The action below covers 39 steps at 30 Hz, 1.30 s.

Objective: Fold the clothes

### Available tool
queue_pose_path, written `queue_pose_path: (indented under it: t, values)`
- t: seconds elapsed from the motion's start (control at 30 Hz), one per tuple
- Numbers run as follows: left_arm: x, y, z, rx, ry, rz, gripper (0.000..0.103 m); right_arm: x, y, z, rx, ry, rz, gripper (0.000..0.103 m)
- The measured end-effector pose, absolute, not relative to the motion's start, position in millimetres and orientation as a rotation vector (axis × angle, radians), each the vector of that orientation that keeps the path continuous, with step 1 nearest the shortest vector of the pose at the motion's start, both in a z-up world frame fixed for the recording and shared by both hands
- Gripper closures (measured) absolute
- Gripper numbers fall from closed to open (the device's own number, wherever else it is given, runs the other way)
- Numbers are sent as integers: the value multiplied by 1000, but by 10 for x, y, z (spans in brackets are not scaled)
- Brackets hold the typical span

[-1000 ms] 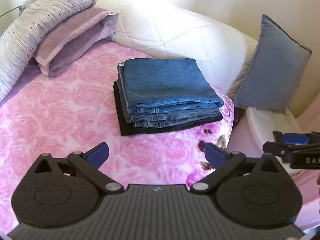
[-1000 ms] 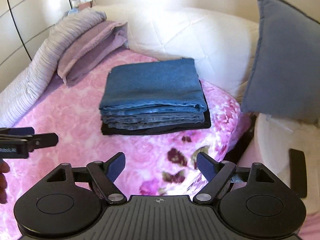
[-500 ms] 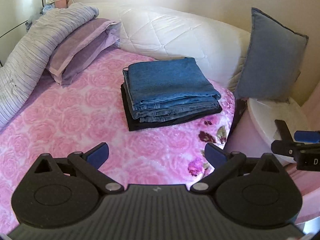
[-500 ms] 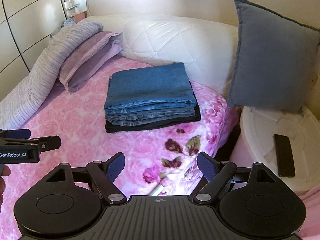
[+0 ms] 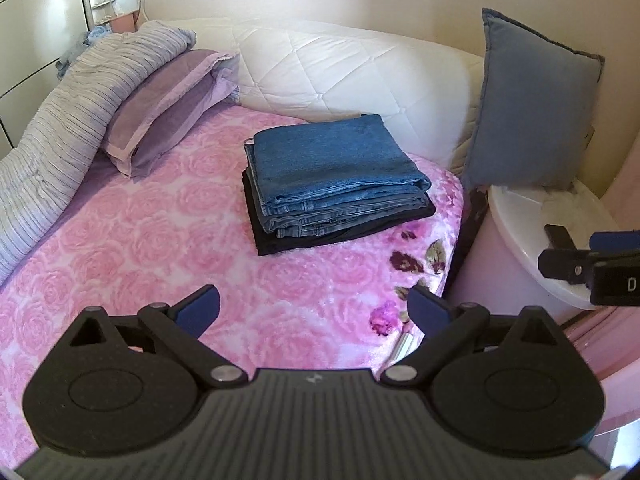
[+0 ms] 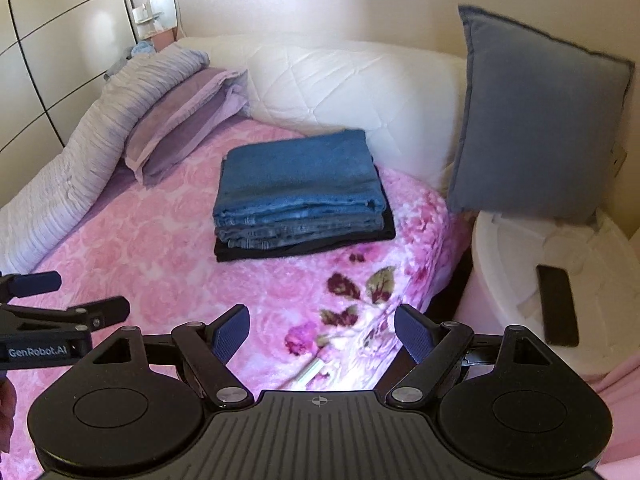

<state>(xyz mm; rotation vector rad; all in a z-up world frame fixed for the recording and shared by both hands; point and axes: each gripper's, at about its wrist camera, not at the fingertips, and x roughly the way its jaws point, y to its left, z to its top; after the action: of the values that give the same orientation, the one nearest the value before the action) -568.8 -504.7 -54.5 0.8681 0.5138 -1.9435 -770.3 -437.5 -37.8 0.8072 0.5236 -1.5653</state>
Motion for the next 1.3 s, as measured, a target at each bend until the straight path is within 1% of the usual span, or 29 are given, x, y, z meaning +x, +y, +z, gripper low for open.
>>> queue_pose_path:
  t: [0.07,0.47,0.63,1.3]
  values:
    - [-5673,-5060,-526,872,517,-1959,6,-7691,-4395,-349,807,525,-1587,20]
    - [-5531,-5108,-406,841,484,-1971,6,-7424,-4410,-241,758,564,-1660,20]
    - [-5471,-5086,-404,856,450,-1966,6,-7357,-4418,-250,755,553,-1673,20]
    - [-5438,-5089,-452,861,456,-1934,6,-7177,-4474,-324,727,591,-1611,20]
